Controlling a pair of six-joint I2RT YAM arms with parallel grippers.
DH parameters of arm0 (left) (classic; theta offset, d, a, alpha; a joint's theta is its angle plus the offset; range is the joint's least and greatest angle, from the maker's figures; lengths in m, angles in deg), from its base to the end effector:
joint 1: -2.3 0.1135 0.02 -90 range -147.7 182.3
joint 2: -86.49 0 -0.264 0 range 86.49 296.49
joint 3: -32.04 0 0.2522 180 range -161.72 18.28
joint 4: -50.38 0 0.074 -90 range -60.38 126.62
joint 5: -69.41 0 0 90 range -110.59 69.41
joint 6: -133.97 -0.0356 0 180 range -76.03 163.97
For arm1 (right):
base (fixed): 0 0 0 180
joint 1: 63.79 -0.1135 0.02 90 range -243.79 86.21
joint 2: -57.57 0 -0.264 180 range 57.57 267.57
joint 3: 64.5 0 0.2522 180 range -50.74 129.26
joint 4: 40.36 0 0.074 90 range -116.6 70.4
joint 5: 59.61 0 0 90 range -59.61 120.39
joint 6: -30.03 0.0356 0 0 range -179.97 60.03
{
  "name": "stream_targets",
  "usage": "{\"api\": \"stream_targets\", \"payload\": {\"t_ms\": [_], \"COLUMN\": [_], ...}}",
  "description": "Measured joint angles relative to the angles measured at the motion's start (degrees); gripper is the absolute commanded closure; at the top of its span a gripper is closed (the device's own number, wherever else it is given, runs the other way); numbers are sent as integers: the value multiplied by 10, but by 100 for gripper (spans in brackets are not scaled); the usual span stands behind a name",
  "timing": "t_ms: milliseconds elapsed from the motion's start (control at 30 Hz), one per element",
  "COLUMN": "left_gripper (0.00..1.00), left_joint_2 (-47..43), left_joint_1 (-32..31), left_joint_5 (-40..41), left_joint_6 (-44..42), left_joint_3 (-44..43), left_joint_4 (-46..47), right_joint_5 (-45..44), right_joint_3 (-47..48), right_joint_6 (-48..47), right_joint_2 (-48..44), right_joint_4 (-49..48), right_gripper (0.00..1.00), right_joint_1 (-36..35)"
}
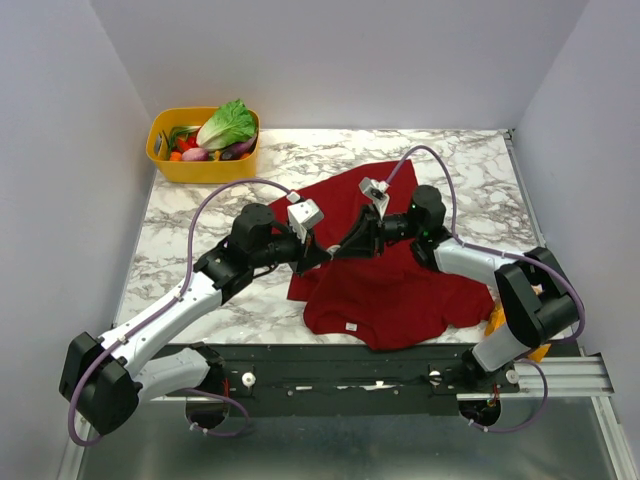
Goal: Pin the brooch onto the clothing
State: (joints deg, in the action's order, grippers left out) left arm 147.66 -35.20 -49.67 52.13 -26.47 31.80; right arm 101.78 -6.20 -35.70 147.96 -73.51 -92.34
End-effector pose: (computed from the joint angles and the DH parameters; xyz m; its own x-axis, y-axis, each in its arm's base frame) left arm 0.1819 -0.1614 0.2950 -0.4110 0.1590 -0.8976 0.8416 0.4446 -0.3066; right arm 0.2657 0.1830 0.2451 -0.3900 -0.0629 -0.9187 -0.9045 -0.1609 0.3950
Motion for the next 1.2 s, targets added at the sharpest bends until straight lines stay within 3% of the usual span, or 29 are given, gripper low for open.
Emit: {"api": "stream_targets", "payload": {"t_ms": [767,1200], "left_gripper": [100,100], "left_joint_2": [25,15], "left_joint_1": [7,12], "left_joint_5": [3,36], "left_joint_6": [12,22], "left_joint_3": [-15,-16], "left_joint_4": [-22,-22], "right_joint_5": [-41,-145], "right_joint_3": [24,39], "right_joint_6": [-60,-70], "right_joint_2": [-8,-40], "right_joint_4": [129,210], "right_gripper": [98,99], "right_joint_1": [-5,-21]}}
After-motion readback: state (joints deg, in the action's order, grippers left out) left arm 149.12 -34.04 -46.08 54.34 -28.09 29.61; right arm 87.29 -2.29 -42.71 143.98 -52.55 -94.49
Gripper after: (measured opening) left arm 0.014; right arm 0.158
